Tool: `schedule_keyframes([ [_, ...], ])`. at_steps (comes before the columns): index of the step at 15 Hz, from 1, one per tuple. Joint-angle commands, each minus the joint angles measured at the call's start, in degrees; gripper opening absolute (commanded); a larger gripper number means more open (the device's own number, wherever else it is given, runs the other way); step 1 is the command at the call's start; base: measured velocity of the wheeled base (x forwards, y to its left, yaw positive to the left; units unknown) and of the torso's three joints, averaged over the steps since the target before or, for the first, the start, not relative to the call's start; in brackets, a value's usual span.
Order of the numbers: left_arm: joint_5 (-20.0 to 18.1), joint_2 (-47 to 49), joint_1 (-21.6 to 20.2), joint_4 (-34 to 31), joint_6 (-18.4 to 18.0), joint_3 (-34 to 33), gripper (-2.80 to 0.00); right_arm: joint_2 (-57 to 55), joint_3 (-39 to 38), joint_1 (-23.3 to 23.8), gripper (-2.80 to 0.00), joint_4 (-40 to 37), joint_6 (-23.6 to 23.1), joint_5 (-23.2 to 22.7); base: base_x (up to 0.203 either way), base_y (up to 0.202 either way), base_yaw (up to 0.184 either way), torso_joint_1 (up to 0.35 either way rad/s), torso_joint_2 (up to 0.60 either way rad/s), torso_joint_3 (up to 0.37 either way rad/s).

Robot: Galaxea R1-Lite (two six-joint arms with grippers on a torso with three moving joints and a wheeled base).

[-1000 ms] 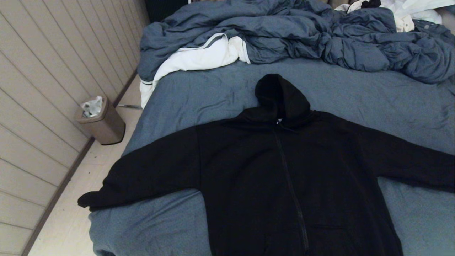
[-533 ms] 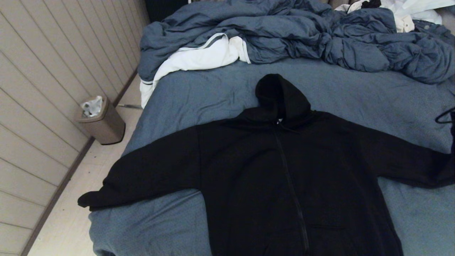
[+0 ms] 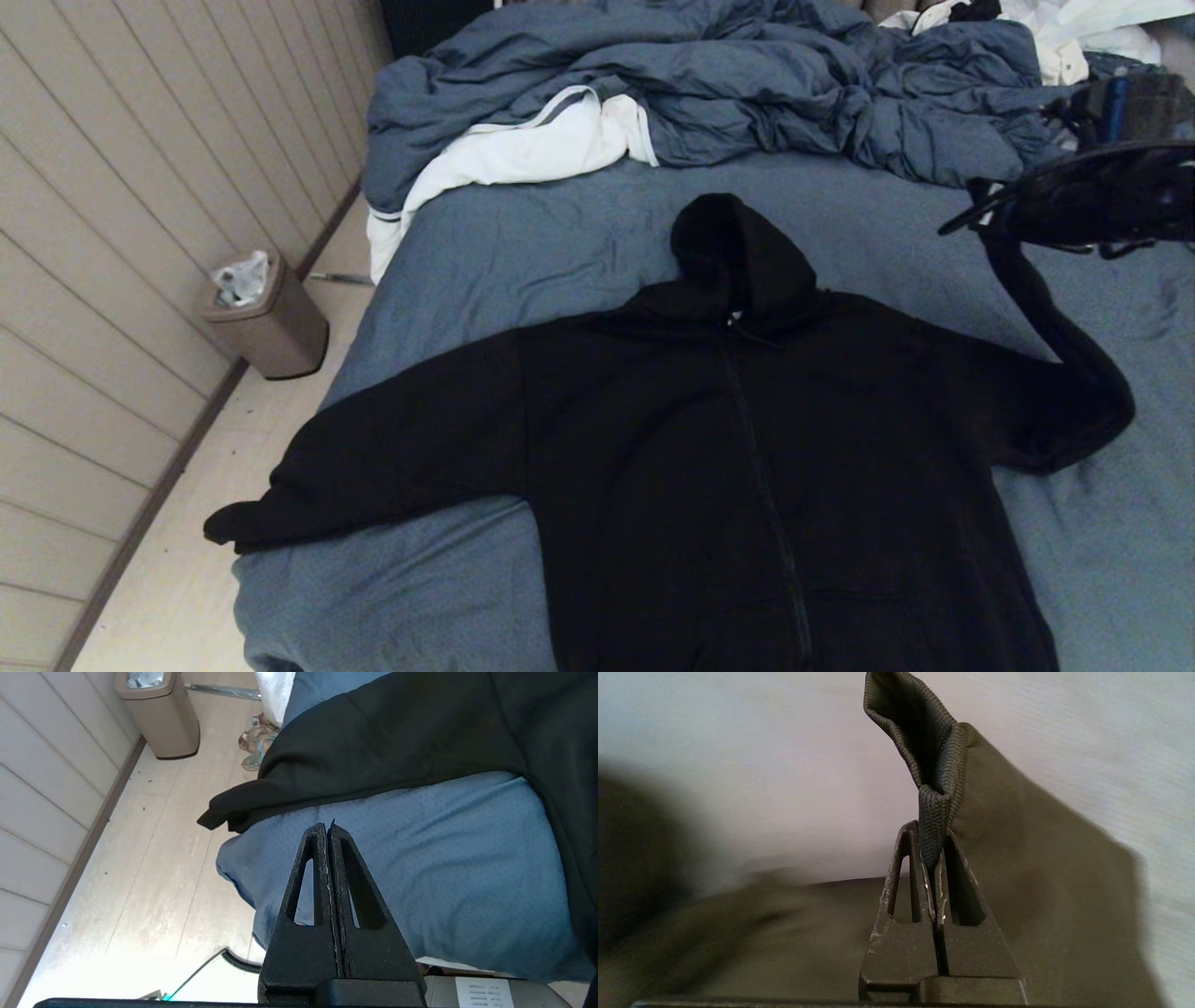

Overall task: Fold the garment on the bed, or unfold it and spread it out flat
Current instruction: Fold the black sweatshirt

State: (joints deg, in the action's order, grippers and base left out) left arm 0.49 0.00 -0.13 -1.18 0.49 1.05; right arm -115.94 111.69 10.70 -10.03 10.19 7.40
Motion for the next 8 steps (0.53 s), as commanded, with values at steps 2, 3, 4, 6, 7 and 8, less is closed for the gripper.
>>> schedule_keyframes([
  [2,0.04,0.08,-0.04,0.04,0.04,0.01,-2.80,4.90,0.16,-12.45,-2.80,-0.19,-0.11,2.96,0.000,0.000,0.000,0.000,0.00,0.000],
  [3,0.04,0.00,-0.04,0.07,0.11,-0.08,-2.80,5.68,0.17,-16.33,-2.80,-0.42,-0.21,4.02,0.000,0.000,0.000,0.000,0.00,0.000],
  [4,0.04,0.00,-0.04,0.13,0.13,-0.08,-2.80,6.31,0.18,-20.38,-2.80,-0.81,-0.52,5.78,0.000,0.000,0.000,0.000,0.00,0.000],
  [6,0.04,0.00,-0.04,0.13,0.13,-0.08,-2.80,6.68,0.08,-27.13,-2.80,-1.18,-1.76,9.44,0.000,0.000,0.000,0.000,0.00,0.000],
  [7,0.04,0.00,-0.04,0.13,0.13,-0.08,-2.80,6.53,-0.19,-29.46,-2.80,-1.28,-2.45,10.54,0.000,0.000,0.000,0.000,0.00,0.000],
  [8,0.04,0.00,-0.04,0.13,0.13,-0.08,-2.80,6.17,-0.55,-31.11,-2.80,-1.37,-3.20,11.33,0.000,0.000,0.000,0.000,0.00,0.000],
])
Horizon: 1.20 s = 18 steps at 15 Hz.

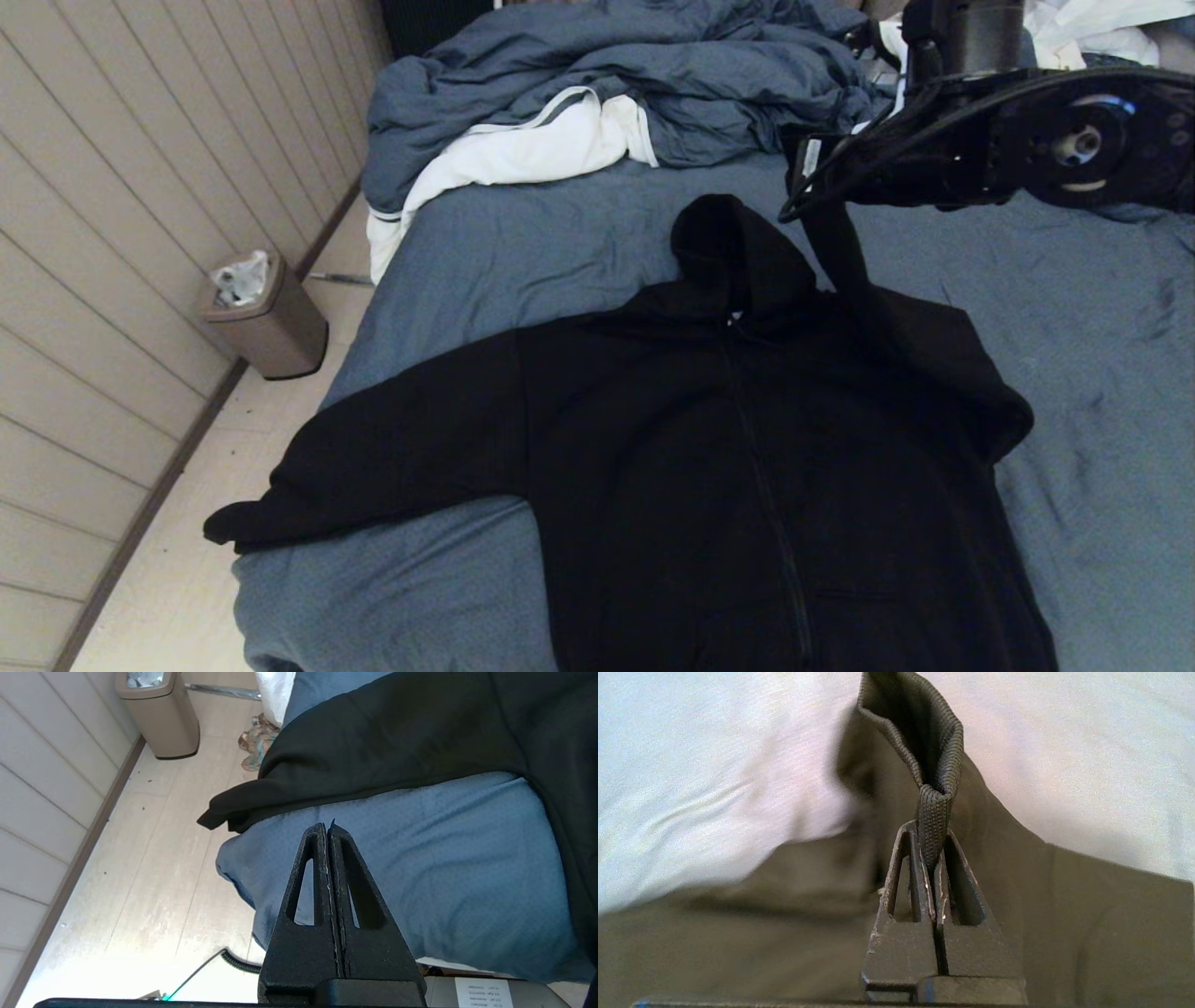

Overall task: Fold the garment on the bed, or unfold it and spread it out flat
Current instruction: Fold the black sweatshirt

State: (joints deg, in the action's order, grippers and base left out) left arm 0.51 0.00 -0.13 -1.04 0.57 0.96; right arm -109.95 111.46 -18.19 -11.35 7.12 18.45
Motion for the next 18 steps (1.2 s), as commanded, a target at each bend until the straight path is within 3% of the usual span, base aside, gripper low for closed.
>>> schedule_keyframes([
  [1,0.02,0.00,-0.04,-0.02,0.04,0.00,-2.80,-0.66,-0.43,-3.34,-2.80,-0.02,-0.45,1.12,0.000,0.000,0.000,0.000,0.00,0.000],
  [7,0.02,0.00,-0.04,-0.11,-0.05,0.00,-2.80,-0.71,0.14,-11.72,-2.80,0.01,-0.81,3.00,0.000,0.000,0.000,0.000,0.00,0.000],
  [10,0.02,0.00,-0.04,-0.11,0.04,0.00,-2.80,-0.84,0.09,-16.30,-2.80,0.10,-4.52,5.02,0.000,0.000,0.000,0.000,0.00,0.000],
  [18,0.02,0.00,-0.04,-0.02,0.04,0.00,-2.80,-2.03,-7.33,-17.87,-2.80,0.45,-4.25,5.36,0.000,0.000,0.000,0.000,0.00,0.000],
])
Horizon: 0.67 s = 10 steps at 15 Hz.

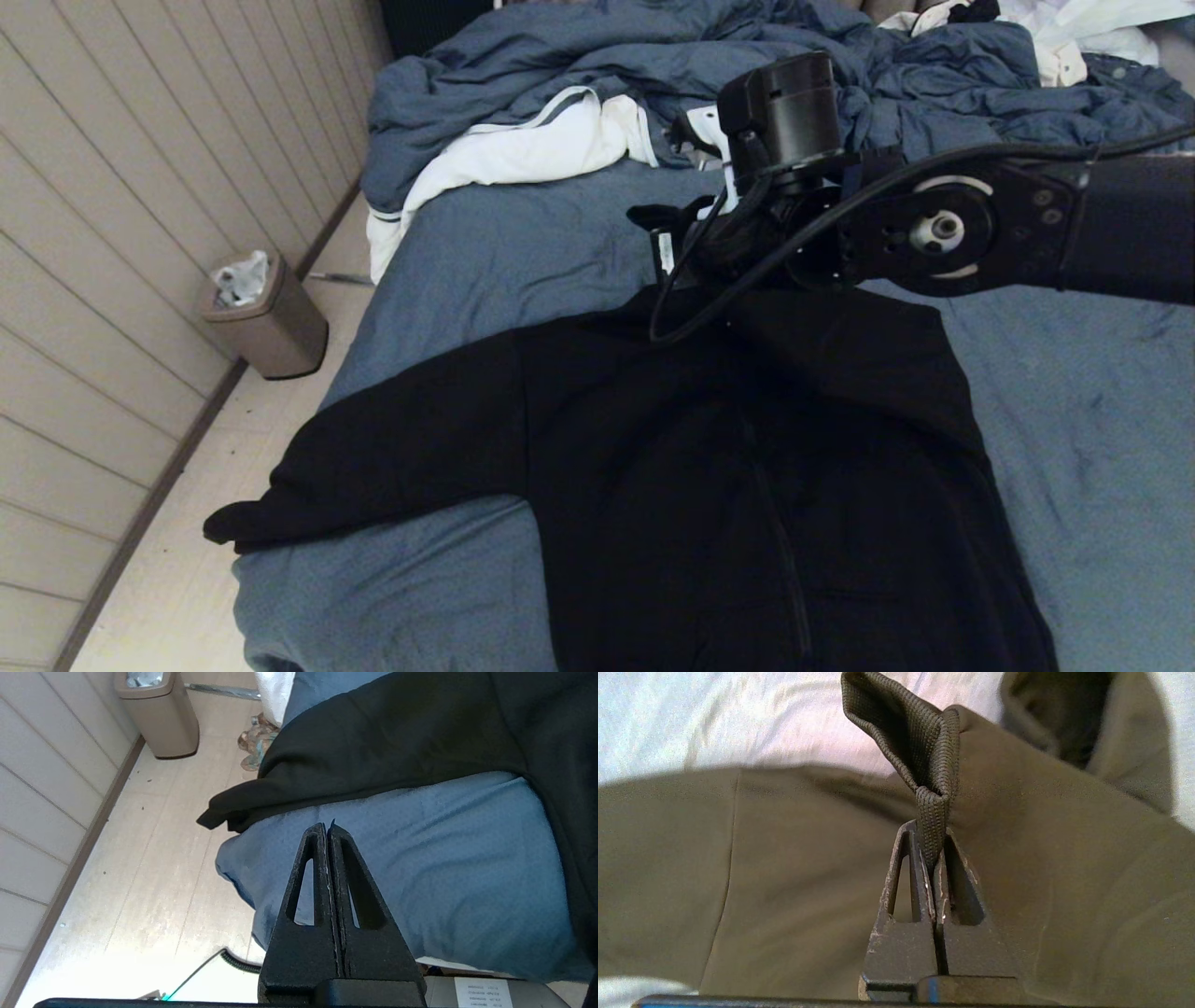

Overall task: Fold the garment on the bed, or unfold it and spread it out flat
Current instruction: Fold the black sweatshirt

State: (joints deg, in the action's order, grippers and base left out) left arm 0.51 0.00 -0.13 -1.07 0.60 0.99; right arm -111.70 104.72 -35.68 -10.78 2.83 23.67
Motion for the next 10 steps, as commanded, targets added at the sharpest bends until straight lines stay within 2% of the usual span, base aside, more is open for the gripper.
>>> schedule_keyframes([
  [1,0.02,0.00,-0.04,0.02,0.02,-0.02,-2.80,-0.36,-0.99,-0.53,-2.80,-0.12,-0.02,0.14,0.000,0.000,0.000,0.000,0.00,0.000],
  [10,0.02,0.00,-0.04,0.02,0.02,-0.02,-2.80,-6.42,-6.18,-3.53,-2.80,1.06,0.47,0.15,0.000,0.000,0.000,0.000,0.00,0.000],
])
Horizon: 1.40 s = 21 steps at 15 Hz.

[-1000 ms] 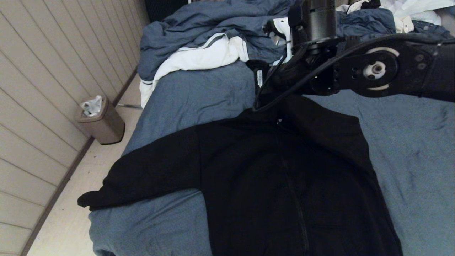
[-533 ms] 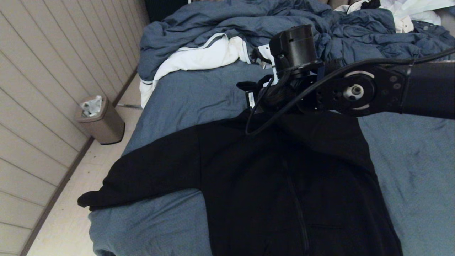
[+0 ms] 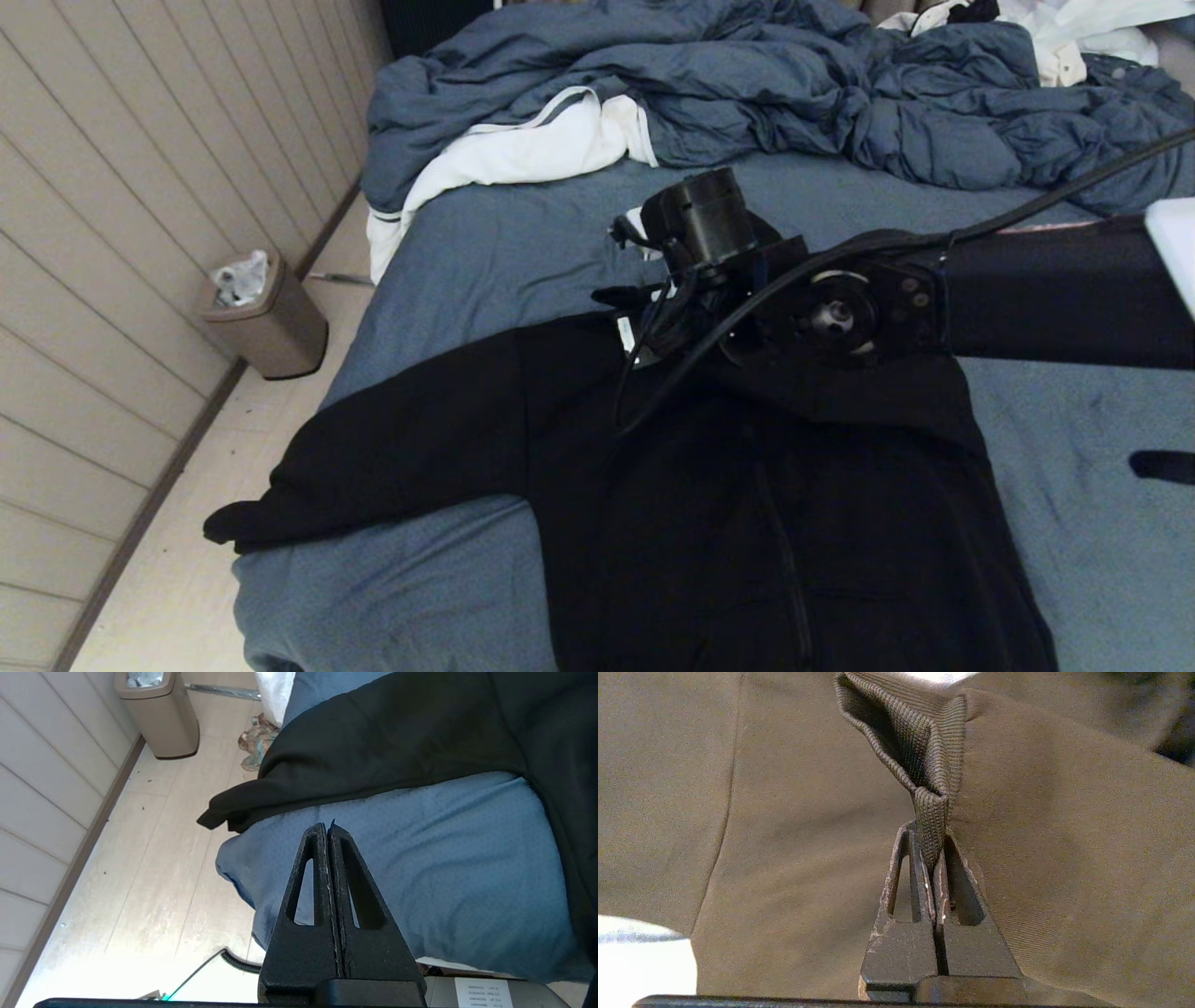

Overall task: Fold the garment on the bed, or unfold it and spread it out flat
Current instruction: Fold the black sweatshirt

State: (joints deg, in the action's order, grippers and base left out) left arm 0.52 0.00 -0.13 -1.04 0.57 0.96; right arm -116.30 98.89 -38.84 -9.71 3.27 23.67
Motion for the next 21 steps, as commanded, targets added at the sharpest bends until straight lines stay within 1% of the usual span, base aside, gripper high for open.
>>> schedule_keyframes([
  [1,0.00,0.00,-0.04,-0.02,0.04,0.00,-2.80,-2.98,-0.44,-0.85,0.00,2.26,0.06,0.39,0.000,0.000,0.000,0.000,0.00,0.000],
  [2,0.00,0.00,-0.04,-0.02,0.04,0.00,-2.80,-3.54,-0.84,-1.63,0.00,4.33,-0.06,1.20,0.000,0.000,0.000,0.000,0.00,0.000],
  [3,0.00,0.00,-0.04,-0.02,0.04,0.00,-2.80,-3.58,-0.76,-2.09,0.00,4.77,-0.30,1.29,0.000,0.000,0.000,0.000,0.00,0.000],
  [8,0.00,0.00,-0.04,-0.02,0.04,0.00,-2.80,-2.93,-0.37,-2.03,0.00,4.88,-0.20,1.11,0.000,0.000,0.000,0.000,0.00,0.000],
  [11,0.00,0.00,-0.04,-0.02,0.04,0.00,-2.80,0.22,0.95,-1.15,0.00,4.73,-0.55,1.12,0.000,0.000,0.000,0.000,0.00,0.000],
  [12,0.00,0.00,-0.04,-0.02,0.04,0.00,-2.80,2.33,1.09,0.02,0.00,4.62,-0.65,1.02,0.000,0.000,0.000,0.000,0.00,0.000],
  [13,0.00,0.00,-0.04,-0.02,0.04,0.00,-2.80,4.56,0.88,1.64,-2.80,4.53,-0.69,0.90,0.000,0.000,0.000,0.000,0.00,0.000],
  [15,0.00,0.00,-0.04,-0.11,-0.05,0.09,-2.80,10.23,-0.02,6.11,-2.80,4.33,-0.77,0.20,0.000,0.000,0.000,0.000,0.00,0.000],
  [17,0.00,0.00,-0.04,-0.11,-0.05,0.07,-2.80,16.95,-2.46,10.96,-2.80,3.70,-0.75,-1.46,0.000,0.000,0.000,0.000,0.00,0.000],
  [19,0.00,0.00,-0.04,-0.11,-0.05,0.00,-2.80,24.09,-8.28,16.69,-2.80,2.24,-0.70,-3.85,0.000,0.000,0.000,0.000,0.00,0.000],
  [21,-0.08,0.00,-0.04,-0.11,-0.40,0.09,-2.80,29.08,-15.11,25.18,-2.80,1.61,-0.62,-7.29,0.000,0.000,0.000,0.000,0.00,0.000],
])
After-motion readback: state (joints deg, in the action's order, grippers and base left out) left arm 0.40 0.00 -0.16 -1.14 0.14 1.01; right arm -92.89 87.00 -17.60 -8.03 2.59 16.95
